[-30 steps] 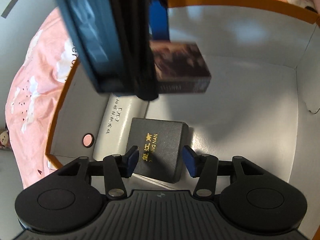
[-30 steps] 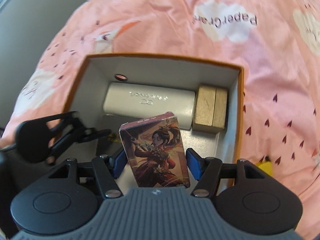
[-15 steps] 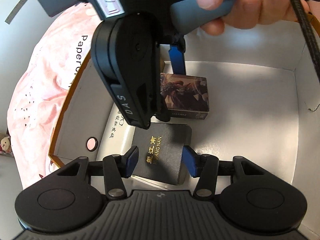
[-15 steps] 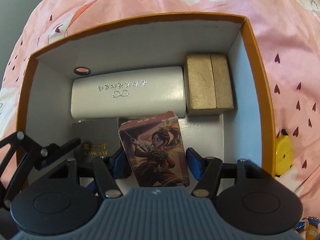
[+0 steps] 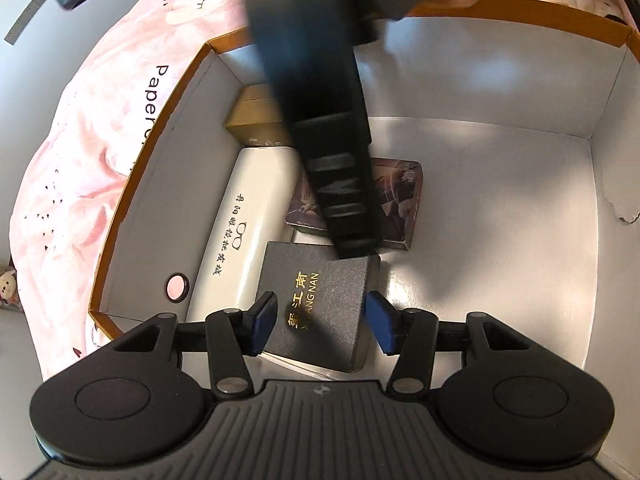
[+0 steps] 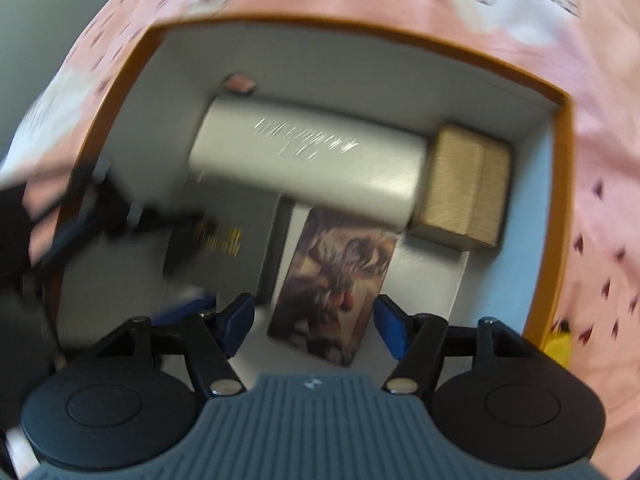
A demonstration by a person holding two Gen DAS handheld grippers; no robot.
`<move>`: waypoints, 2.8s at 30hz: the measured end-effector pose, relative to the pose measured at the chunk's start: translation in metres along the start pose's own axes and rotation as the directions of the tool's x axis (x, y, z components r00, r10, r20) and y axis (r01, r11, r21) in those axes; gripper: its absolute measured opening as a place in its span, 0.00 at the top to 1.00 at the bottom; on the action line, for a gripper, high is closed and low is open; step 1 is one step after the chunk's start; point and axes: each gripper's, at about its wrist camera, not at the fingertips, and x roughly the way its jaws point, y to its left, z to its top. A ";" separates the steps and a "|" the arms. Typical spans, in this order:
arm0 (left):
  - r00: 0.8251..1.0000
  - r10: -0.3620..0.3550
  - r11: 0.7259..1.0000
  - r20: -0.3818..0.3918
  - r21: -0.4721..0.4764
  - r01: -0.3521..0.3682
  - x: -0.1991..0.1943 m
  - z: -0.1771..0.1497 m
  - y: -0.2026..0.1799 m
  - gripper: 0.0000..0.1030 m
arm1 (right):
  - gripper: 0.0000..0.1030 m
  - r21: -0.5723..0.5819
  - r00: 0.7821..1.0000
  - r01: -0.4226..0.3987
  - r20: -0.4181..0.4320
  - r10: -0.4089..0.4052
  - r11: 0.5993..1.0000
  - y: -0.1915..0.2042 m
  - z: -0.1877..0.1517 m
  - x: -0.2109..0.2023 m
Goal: Organize objects
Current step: 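Place the black gift box and picture card inside the box, opening both grippers, then move the left gripper out of the box toward the crocheted orange fruit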
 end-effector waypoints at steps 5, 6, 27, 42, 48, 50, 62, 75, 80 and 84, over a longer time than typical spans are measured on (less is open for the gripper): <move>1.000 -0.010 1.000 -0.016 -0.006 0.010 0.002 0.002 0.001 0.41 | 0.38 -0.230 0.998 0.045 -0.038 -0.056 0.972 0.013 -0.011 0.005; 1.000 -0.016 1.000 -0.020 -0.012 0.016 0.002 0.003 0.002 0.42 | 0.38 -0.263 0.996 0.060 -0.043 -0.074 0.963 0.016 -0.014 0.007; 0.992 -0.084 0.993 -0.095 -0.096 0.075 0.006 0.004 0.017 0.60 | 0.51 -0.542 0.998 0.059 0.014 -0.061 0.838 0.026 -0.014 0.024; 0.990 -0.031 0.995 -0.134 -0.094 0.019 0.000 0.012 0.015 0.51 | 0.49 -0.520 0.997 0.077 0.037 -0.068 0.850 0.022 -0.008 0.023; 0.998 -0.039 0.986 -0.043 -0.163 0.031 -0.034 0.021 0.022 0.44 | 0.45 -0.481 0.990 0.095 0.141 -0.030 0.871 0.011 -0.018 -0.016; 0.999 -0.046 0.983 0.004 -0.180 0.046 -0.050 0.028 0.022 0.44 | 0.45 -0.445 0.980 0.078 0.200 0.014 0.892 0.003 -0.026 -0.043; 0.955 -0.043 0.983 0.295 -0.157 0.092 -0.111 0.118 0.007 0.50 | 0.43 -0.171 0.838 0.118 0.546 -0.006 0.978 -0.078 -0.137 -0.137; 0.979 -0.155 0.985 0.133 0.096 0.143 -0.032 0.179 -0.066 0.52 | 0.43 0.261 0.833 0.086 0.510 -0.213 0.961 -0.157 -0.217 -0.096; 0.979 -0.199 0.973 0.054 0.134 0.190 -0.002 0.196 -0.077 0.41 | 0.43 0.290 0.838 0.135 0.477 -0.265 0.947 -0.162 -0.228 -0.074; 0.975 -0.224 0.967 0.002 0.128 0.222 0.018 0.204 -0.076 0.37 | 0.43 0.311 0.838 0.124 0.477 -0.267 0.942 -0.171 -0.233 -0.069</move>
